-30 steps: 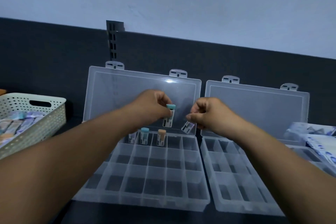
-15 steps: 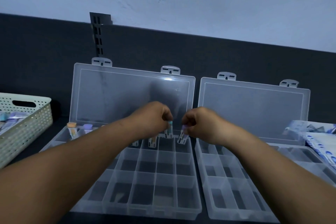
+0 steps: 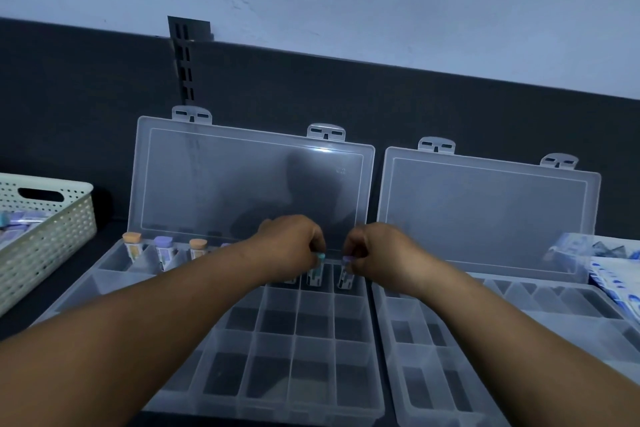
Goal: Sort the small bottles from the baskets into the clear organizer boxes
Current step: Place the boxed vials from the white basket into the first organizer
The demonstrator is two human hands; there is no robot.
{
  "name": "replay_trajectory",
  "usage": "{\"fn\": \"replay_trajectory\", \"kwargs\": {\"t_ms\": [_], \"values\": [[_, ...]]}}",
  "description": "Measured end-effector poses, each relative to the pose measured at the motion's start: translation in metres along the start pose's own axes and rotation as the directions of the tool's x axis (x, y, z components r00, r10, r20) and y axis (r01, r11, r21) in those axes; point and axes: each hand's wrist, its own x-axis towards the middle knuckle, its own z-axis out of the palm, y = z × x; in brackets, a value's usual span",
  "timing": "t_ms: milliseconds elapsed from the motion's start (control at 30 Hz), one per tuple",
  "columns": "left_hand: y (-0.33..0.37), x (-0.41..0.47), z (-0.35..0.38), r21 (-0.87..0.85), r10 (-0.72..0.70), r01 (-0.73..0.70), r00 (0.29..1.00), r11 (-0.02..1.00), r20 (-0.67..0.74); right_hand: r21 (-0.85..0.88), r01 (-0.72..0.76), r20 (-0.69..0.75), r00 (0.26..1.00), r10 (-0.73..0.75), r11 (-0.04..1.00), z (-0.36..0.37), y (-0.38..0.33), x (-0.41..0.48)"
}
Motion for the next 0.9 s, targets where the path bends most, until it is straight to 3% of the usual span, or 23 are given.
{"fn": "replay_trajectory", "kwargs": {"t_ms": [367, 567, 733, 900], "values": [[-0.003, -0.002, 0.0, -0.027, 0.024, -0.024, 1.0, 0.999, -0.007, -0.01, -0.01, -0.04, 0.999, 0.01, 1.0, -0.009, -0.004, -0.005], [-0.017, -0.018, -0.017, -0.1, 0.072, -0.089, 0.983, 0.991, -0.167, -0.105, 0.076, -0.15, 0.984, -0.091, 0.992, -0.023, -0.04, -0.006], [-0.052, -0.053, -0.052, 0.084, 0.113, -0.09, 0.939, 0.992, -0.324, -0.223, 0.221, -0.184, 0.947, -0.263, 0.95, -0.018, -0.092, -0.004], [-0.12, -0.106, -0.096, 0.261, 0.07, 0.051, 0.899, 0.964, -0.433, -0.344, 0.307, -0.154, 0.914, -0.376, 0.887, -0.002, -0.161, 0.013]]}}
